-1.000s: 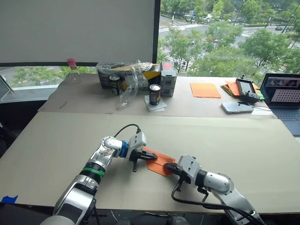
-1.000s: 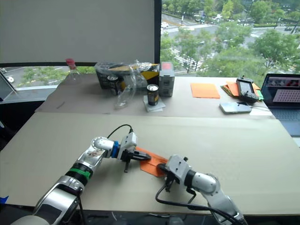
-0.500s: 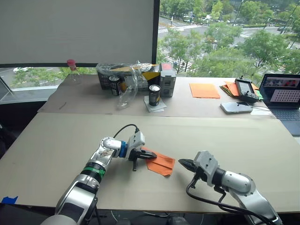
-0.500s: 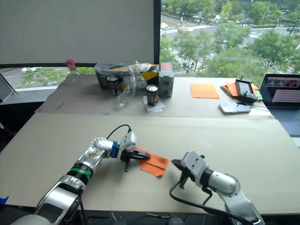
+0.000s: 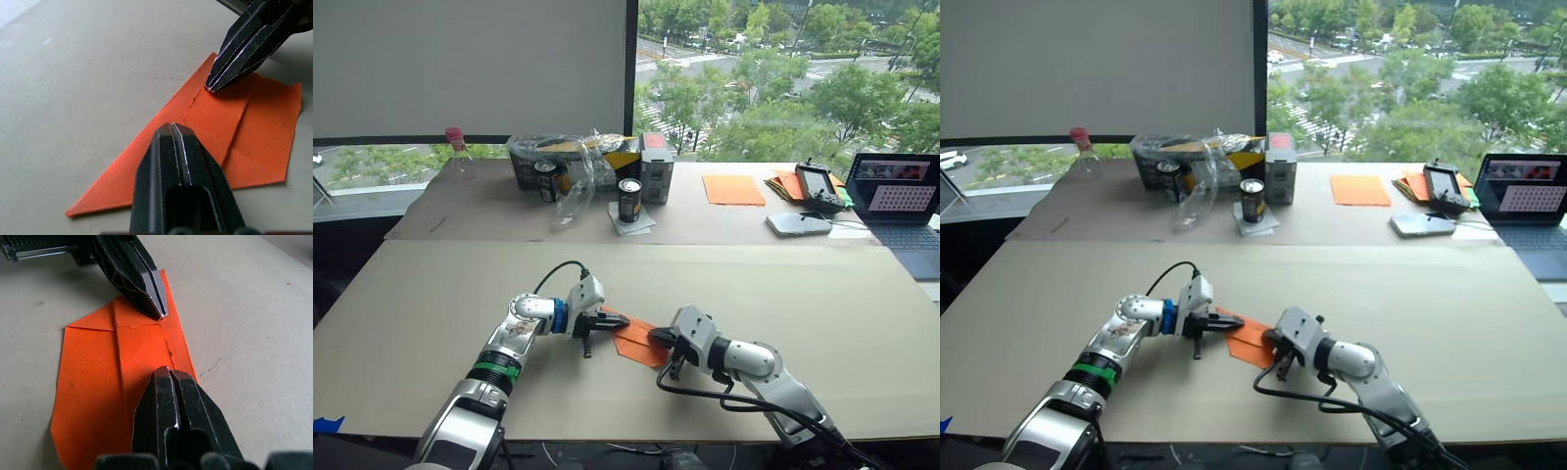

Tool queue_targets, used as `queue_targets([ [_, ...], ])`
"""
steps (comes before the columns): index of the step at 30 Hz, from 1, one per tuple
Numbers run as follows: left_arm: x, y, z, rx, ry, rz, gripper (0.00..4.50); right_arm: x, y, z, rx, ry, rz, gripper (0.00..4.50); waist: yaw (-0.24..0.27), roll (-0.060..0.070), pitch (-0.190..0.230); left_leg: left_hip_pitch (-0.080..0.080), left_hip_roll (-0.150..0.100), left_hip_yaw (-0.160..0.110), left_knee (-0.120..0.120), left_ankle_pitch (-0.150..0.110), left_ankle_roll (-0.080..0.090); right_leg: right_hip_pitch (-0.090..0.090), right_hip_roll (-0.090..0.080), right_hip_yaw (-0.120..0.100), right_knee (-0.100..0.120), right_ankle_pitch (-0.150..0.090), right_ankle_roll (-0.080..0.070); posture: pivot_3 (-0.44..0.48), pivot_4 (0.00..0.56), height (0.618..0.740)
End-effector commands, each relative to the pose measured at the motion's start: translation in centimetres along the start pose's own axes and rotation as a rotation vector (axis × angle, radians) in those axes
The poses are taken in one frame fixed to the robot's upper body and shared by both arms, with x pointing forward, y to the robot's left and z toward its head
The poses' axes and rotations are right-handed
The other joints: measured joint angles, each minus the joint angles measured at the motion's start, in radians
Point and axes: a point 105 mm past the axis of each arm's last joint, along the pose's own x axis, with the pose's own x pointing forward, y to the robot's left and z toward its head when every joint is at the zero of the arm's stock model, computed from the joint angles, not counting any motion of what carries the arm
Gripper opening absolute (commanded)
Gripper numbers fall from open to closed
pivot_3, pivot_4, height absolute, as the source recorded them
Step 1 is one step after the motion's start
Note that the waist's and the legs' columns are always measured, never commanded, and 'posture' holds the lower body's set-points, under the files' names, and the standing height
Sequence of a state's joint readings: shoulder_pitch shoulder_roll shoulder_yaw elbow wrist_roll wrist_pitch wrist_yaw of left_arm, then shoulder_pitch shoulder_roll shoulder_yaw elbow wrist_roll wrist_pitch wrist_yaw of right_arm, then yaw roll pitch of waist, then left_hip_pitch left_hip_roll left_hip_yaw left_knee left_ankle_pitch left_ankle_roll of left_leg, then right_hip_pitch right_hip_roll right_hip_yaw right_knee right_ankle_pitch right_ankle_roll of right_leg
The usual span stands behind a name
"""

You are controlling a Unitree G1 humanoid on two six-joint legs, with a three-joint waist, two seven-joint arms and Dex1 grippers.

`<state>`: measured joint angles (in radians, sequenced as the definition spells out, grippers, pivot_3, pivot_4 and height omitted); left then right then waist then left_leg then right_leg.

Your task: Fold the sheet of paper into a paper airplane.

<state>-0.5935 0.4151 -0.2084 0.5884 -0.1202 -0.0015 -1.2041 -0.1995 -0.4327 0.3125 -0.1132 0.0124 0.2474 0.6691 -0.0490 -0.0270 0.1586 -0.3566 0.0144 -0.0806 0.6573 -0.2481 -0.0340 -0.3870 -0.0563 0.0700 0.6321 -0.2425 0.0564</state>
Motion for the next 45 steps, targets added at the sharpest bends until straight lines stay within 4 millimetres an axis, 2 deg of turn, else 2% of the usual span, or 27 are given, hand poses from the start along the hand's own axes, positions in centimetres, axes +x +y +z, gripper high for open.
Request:
queue_targets([
  [1, -2.1, 0.5, -2.2, -0.058, 0.076, 0.073, 0.0, -0.1, 0.4, -2.3, 0.04, 0.085, 0.013, 0.02, 0.0, 0.0, 0.0, 0.0, 0.0, 0.0, -0.001, 0.0, 0.0, 0.0, 0.0, 0.0, 0.0, 0.0, 0.0, 0.0, 0.15, 0.732],
  [4, -2.4, 0.4, -2.0, -0.046, 0.075, 0.078, 0.0, -0.3, 0.2, -2.1, 0.048, 0.079, 0.007, 0.02, 0.004, 0.0, 0.0, 0.0, 0.0, 0.0, -0.002, 0.0, 0.0, 0.0, 0.0, 0.0, 0.0, 0.0, 0.0, 0.0, 0.15, 0.732],
  [7, -2.1, 0.1, -0.5, -0.02, 0.021, 0.07, 0.0, -0.7, -0.3, -1.1, 0.058, 0.044, -0.01, 0.02, 0.005, 0.0, 0.0, 0.0, 0.0, 0.0, -0.002, 0.0, 0.0, 0.0, -0.001, 0.0, 0.0, -0.001, -0.001, 0.0, 0.15, 0.732],
  [11, -2.3, -0.1, 2.7, 0.005, -0.088, 0.074, 0.0, -1.9, -1.0, 2.3, 0.128, -0.078, -0.011, 0.02, 0.008, 0.001, 0.002, -0.004, -0.001, 0.0, -0.003, 0.0, 0.0, -0.004, -0.001, 0.0, -0.001, 0.0, -0.001, 0.0, 0.15, 0.732],
  [14, -3.3, -0.3, 4.4, -0.004, -0.118, 0.068, 0.0, -3.5, -1.6, 4.8, 0.177, -0.141, 0.005, 0.02, 0.01, 0.001, 0.004, -0.021, -0.001, -0.001, 0.002, 0.0, 0.0, -0.02, -0.001, 0.0, 0.003, 0.004, -0.007, 0.0, 0.15, 0.732],
  [18, -4.7, -1.4, 6.0, -0.051, -0.102, 0.014, 0.0, -5.2, -2.3, 5.9, 0.222, -0.141, 0.03, 0.02, 0.007, 0.001, 0.005, -0.031, -0.003, -0.001, 0.003, 0.0, 0.0, -0.034, -0.003, 0.0, 0.012, 0.005, -0.008, 0.0, 0.15, 0.732],
  [22, -5.6, -2.1, 7.0, -0.063, -0.089, 0.015, 0.0, -6.4, -2.8, 6.6, 0.297, -0.146, 0.055, 0.02, 0.004, 0.001, 0.006, -0.031, -0.002, -0.001, 0.003, 0.0, 0.0, -0.034, -0.002, 0.0, 0.013, 0.005, -0.008, 0.0, 0.15, 0.732],
  [25, -6.1, -2.5, 7.0, -0.078, -0.072, 0.008, 0.0, -6.7, -3.2, 6.2, 0.373, -0.129, 0.062, 0.02, 0.004, 0.001, 0.006, -0.03, -0.002, -0.001, 0.003, 0.0, 0.0, -0.034, -0.002, 0.0, 0.013, 0.005, -0.008, 0.0, 0.15, 0.732],
  [29, -6.6, -2.9, 6.8, -0.082, -0.065, 0.025, 0.0, -6.7, -2.6, 4.8, 0.421, -0.071, 0.101, 1.19, 0.006, 0.001, 0.006, -0.031, -0.002, 0.0, 0.003, 0.0, 0.0, -0.034, -0.002, 0.0, 0.012, 0.005, -0.008, 0.0, 0.15, 0.732],
  [31, -6.9, -3.0, 6.5, -0.084, -0.057, 0.04, 0.0, -6.4, -2.6, 4.5, 0.448, -0.073, 0.099, 2.0, 0.006, 0.001, 0.006, -0.031, -0.002, 0.0, 0.003, 0.0, 0.0, -0.034, -0.002, 0.0, 0.012, 0.005, -0.009, 0.0, 0.15, 0.732],
  [33, -7.1, -3.1, 6.3, -0.083, -0.053, 0.05, 0.0, -6.3, -2.6, 4.3, 0.468, -0.073, 0.097, 2.59, 0.005, 0.001, 0.006, -0.031, -0.002, 0.0, 0.003, 0.0, 0.0, -0.034, -0.002, 0.0, 0.012, 0.005, -0.009, 0.0, 0.15, 0.732],
  [34, -7.2, -3.1, 6.2, -0.079, -0.048, 0.061, 0.0, -6.0, -2.7, 4.1, 0.476, -0.071, 0.089, 3.05, 0.005, 0.001, 0.006, -0.031, -0.002, 0.0, 0.003, 0.0, 0.0, -0.034, -0.002, 0.001, 0.012, 0.005, -0.009, 0.0, 0.15, 0.732],
  [38, -7.4, -3.2, 5.9, -0.083, -0.038, 0.079, 0.0, -5.3, -2.7, 3.9, 0.531, -0.085, 0.094, 4.42, 0.006, 0.001, 0.006, -0.03, -0.002, 0.0, 0.003, 0.0, 0.0, -0.034, -0.002, 0.001, 0.012, 0.005, -0.009, 0.0, 0.15, 0.732],
  [45, -7.4, -3.0, 5.7, -0.085, -0.033, 0.103, 0.0, -4.3, -1.6, 3.8, 0.617, -0.098, 0.172, 4.47, 0.006, 0.001, 0.007, -0.031, -0.002, 0.0, 0.003, 0.0, 0.0, -0.034, -0.002, 0.0, 0.013, 0.005, -0.009, 0.0, 0.15, 0.732],
])
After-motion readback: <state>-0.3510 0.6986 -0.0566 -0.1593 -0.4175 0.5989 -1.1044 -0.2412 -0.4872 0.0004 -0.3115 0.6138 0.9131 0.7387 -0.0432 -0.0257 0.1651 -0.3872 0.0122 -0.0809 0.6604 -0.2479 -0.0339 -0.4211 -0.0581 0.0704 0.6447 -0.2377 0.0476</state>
